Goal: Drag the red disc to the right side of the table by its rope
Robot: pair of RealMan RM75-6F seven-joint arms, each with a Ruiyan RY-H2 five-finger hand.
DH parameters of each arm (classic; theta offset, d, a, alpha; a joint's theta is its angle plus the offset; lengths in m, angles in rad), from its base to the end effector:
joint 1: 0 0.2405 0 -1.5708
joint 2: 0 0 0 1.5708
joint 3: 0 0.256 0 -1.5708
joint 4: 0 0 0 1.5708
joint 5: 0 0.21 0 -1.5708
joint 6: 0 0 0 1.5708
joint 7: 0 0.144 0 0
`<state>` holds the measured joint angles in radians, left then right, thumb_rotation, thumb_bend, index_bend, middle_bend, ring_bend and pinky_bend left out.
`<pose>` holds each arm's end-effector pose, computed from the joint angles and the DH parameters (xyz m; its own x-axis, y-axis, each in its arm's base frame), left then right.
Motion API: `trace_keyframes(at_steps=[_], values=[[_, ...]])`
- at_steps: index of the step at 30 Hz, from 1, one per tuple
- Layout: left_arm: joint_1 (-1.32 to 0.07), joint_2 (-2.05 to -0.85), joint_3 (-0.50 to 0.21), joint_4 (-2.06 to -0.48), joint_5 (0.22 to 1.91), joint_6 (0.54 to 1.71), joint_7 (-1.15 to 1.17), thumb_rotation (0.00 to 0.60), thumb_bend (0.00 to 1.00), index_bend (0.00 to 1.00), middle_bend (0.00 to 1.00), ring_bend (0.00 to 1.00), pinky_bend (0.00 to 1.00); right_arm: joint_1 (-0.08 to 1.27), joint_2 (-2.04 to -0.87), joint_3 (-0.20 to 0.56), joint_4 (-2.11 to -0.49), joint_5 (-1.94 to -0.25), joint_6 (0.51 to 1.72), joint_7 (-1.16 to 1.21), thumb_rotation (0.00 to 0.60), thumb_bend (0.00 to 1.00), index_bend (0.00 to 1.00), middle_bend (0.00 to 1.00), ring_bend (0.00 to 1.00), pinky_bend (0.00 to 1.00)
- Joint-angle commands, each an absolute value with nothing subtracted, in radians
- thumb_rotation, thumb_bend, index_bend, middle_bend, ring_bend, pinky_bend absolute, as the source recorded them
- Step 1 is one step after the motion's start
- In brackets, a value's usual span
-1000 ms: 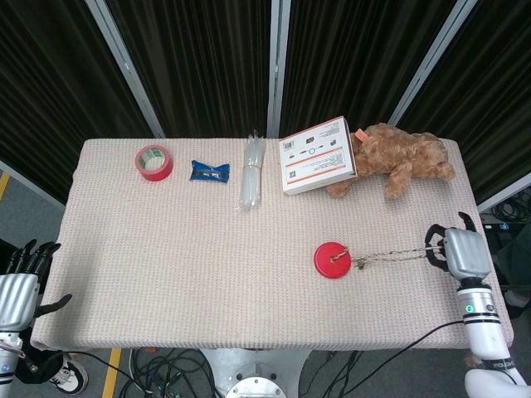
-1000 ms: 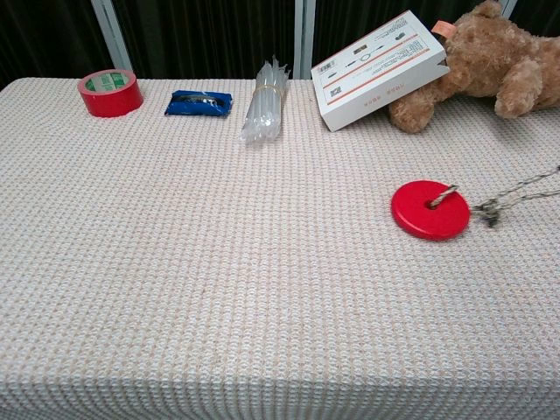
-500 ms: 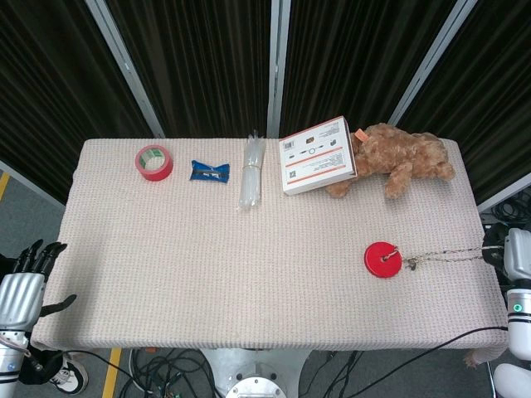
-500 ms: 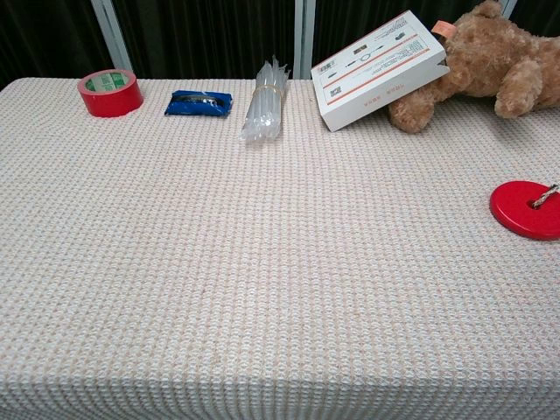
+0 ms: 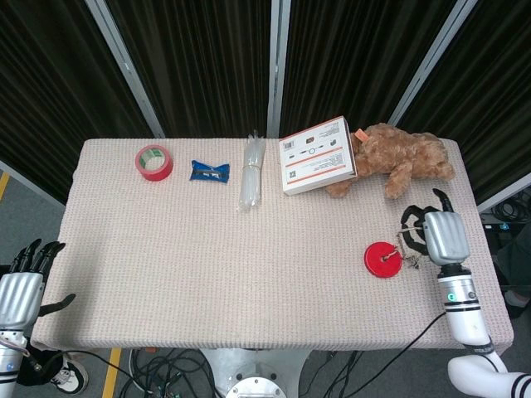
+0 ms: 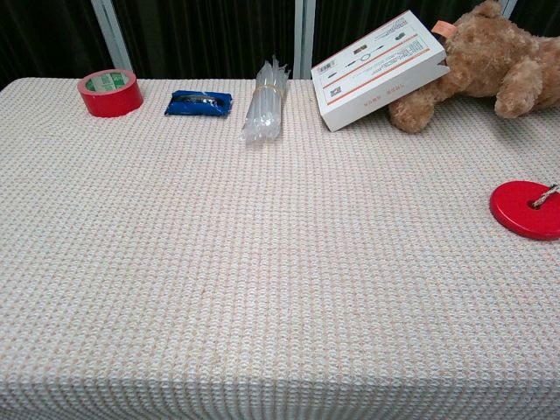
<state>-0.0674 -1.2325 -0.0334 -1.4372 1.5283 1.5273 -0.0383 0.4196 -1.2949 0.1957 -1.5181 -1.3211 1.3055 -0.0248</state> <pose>-0.3327 0.1736 0.1403 0.4180 -0.0196 0.9082 0.9082 -0.0139 -0.4183 -0.2467 -0.3070 0.1165 0.2846 0.0531 0.9572 -0.9458 -0.1474 0.2894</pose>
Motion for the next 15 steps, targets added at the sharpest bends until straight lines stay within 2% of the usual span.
trace_keyframes(at_steps=[1, 2, 4, 5, 6, 7, 8, 15], values=[[-0.067, -1.234, -0.034, -1.434, 1.527, 1.528, -0.041, 0.600, 0.02, 0.14, 0.13, 0.02, 0.12, 0.445, -1.324, 0.165, -1.530, -1.354, 1.265, -0.052, 0.600, 0.43, 0.94, 0.98, 0.53, 0.11], [-0.067, -1.235, -0.034, -1.432, 1.526, 1.527, -0.042, 0.600, 0.02, 0.14, 0.13, 0.02, 0.12, 0.449, -1.317, 0.149, -1.535, -1.358, 1.236, -0.050, 0.600, 0.36, 0.85, 0.90, 0.48, 0.10], [-0.066, -1.236, -0.033, -1.429, 1.526, 1.527, -0.045, 0.600, 0.02, 0.14, 0.13, 0.02, 0.12, 0.469, -1.262, 0.100, -1.564, -1.350, 1.118, -0.064, 0.600, 0.17, 0.50, 0.60, 0.27, 0.04], [-0.066, -1.237, -0.032, -1.427, 1.526, 1.527, -0.046, 0.600, 0.02, 0.14, 0.13, 0.02, 0.12, 0.478, -1.233, 0.087, -1.581, -1.335, 1.069, -0.078, 0.600, 0.07, 0.26, 0.36, 0.12, 0.01], [-0.066, -1.237, -0.033, -1.426, 1.526, 1.527, -0.047, 0.600, 0.02, 0.14, 0.13, 0.02, 0.12, 0.484, -1.211, 0.081, -1.598, -1.316, 1.038, -0.092, 0.600, 0.01, 0.08, 0.16, 0.03, 0.00], [-0.066, -1.237, -0.032, -1.425, 1.526, 1.527, -0.048, 0.600, 0.02, 0.14, 0.13, 0.02, 0.12, 0.486, -1.193, 0.081, -1.613, -1.302, 1.022, -0.098, 0.600, 0.00, 0.01, 0.04, 0.00, 0.00], [-0.066, -1.237, -0.033, -1.425, 1.526, 1.527, -0.049, 0.600, 0.02, 0.14, 0.13, 0.02, 0.12, 0.485, -1.185, 0.082, -1.620, -1.294, 1.019, -0.096, 0.600, 0.00, 0.00, 0.00, 0.00, 0.00], [-0.068, -1.238, -0.031, -1.426, 1.530, 1.526, -0.047, 0.600, 0.02, 0.14, 0.13, 0.02, 0.12, 0.454, -1.108, 0.081, -1.672, -1.283, 1.044, -0.080, 0.600, 0.00, 0.00, 0.00, 0.00, 0.00]])
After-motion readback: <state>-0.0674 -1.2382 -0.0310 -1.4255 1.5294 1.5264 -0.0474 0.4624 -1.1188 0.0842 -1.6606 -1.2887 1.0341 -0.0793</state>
